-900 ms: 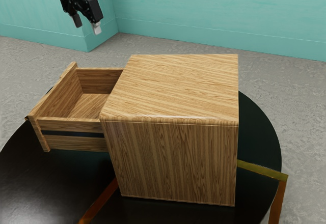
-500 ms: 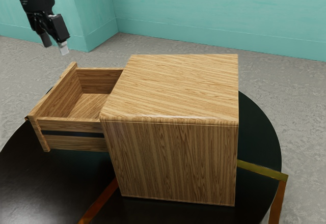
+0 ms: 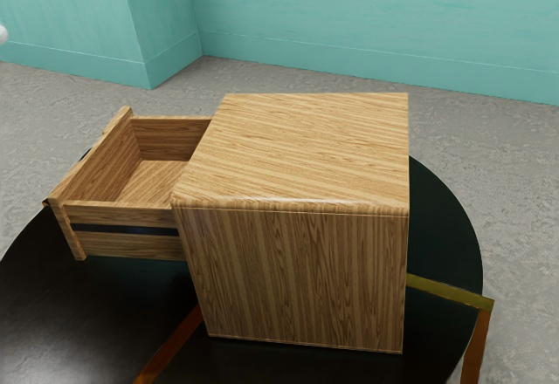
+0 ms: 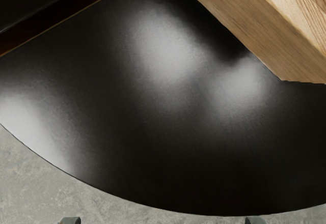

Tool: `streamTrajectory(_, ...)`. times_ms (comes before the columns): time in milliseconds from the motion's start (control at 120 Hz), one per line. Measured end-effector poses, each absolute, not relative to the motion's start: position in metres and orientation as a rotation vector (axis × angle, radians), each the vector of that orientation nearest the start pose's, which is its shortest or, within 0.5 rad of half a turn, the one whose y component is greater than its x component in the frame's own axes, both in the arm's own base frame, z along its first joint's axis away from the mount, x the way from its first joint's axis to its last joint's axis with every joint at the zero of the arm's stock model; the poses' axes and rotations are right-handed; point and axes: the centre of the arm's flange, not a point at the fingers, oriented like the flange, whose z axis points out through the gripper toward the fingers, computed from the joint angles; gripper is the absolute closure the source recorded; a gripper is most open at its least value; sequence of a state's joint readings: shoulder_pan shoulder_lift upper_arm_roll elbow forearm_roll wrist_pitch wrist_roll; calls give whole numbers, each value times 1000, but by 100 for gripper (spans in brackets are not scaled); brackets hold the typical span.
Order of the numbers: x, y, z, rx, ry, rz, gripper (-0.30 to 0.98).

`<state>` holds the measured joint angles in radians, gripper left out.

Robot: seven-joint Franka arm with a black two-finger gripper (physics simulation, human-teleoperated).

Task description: Push the drawer handle with one arm to close the drawer

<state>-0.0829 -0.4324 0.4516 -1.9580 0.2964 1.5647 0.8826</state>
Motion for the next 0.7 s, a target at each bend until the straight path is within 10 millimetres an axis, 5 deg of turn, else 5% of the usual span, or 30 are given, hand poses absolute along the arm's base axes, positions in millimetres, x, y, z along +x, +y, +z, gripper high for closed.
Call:
streamTrajectory(250, 376, 255, 597, -2770, 1288, 69, 71)
streamTrajectory(700, 417, 237, 555, -2571, 1713, 12, 78)
